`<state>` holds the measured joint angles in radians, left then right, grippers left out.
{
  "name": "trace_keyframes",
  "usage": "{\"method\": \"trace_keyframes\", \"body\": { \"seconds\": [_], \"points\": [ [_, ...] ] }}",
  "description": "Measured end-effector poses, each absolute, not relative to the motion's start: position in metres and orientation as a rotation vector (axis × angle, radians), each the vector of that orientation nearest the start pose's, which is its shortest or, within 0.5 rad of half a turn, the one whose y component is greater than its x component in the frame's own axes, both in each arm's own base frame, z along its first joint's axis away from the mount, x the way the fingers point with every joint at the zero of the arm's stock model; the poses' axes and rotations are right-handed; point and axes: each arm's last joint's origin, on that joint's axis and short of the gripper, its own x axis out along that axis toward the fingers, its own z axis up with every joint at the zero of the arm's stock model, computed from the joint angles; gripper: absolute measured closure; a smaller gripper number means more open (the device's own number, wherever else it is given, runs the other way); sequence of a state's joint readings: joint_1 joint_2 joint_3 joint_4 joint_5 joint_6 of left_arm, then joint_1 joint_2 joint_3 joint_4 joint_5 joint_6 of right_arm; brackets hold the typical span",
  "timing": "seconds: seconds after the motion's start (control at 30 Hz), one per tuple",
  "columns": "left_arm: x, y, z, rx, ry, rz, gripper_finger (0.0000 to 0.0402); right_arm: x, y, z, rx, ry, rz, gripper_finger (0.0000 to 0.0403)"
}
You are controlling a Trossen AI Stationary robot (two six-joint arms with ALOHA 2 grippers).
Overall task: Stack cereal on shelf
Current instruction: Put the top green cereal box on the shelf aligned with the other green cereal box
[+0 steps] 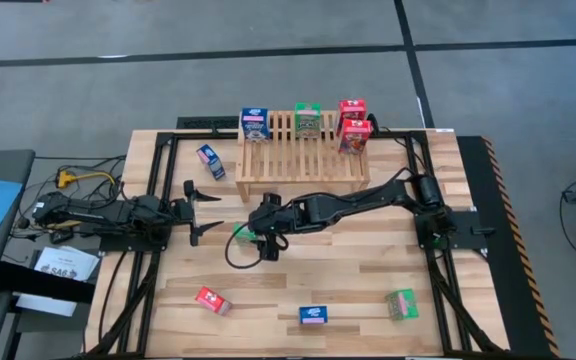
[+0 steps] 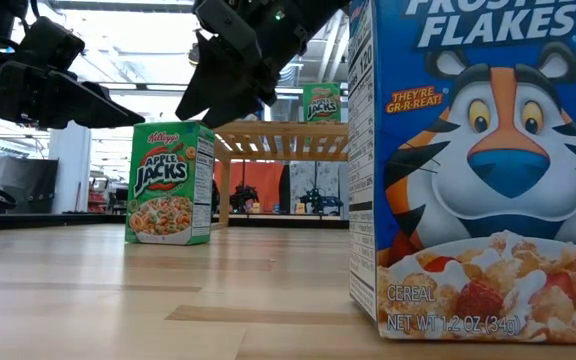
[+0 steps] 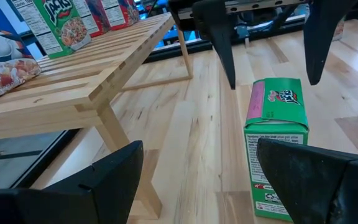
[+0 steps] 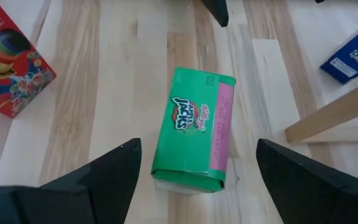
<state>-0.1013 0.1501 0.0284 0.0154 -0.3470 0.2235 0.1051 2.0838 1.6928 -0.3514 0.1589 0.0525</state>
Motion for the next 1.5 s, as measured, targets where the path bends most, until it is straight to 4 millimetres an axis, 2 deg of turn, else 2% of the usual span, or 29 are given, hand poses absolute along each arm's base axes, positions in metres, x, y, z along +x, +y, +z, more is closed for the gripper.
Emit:
{"method": "trace_keyframes", "body": {
  "seconds": [0.1,0.23,0.37,0.43,1.13,1.27,1.5],
  "points": [
    [0.104,-0.001,0.163,0.245,0.131,0.233,0.0097,0.468,0.045,0.229,-0.048,0.740,-0.071,0.0062],
    [0.104,-0.001,0.163,0.246,0.131,0.233,0.0097,0.471,0.048,0.211,-0.020,0.793,-0.049,0.0062],
    [0.104,-0.001,0.163,0.246,0.132,0.233,0.0097,0.473,0.049,0.220,-0.014,0.735,-0.048,0.0062],
    [0.104,-0.001,0.163,0.245,0.131,0.233,0.0097,0.473,0.049,0.218,-0.017,0.741,-0.054,0.0065],
    [0.104,-0.001,0.163,0.246,0.132,0.232,0.0097,0.472,0.048,0.217,-0.016,0.753,-0.053,0.0212],
    [0.104,-0.001,0.163,0.246,0.132,0.232,0.0097,0.472,0.048,0.217,-0.024,0.757,-0.050,0.0223],
    [0.104,-0.001,0.163,0.246,0.131,0.233,0.0097,0.466,0.042,0.224,-0.019,0.790,-0.041,0.0218]
  ]
}}
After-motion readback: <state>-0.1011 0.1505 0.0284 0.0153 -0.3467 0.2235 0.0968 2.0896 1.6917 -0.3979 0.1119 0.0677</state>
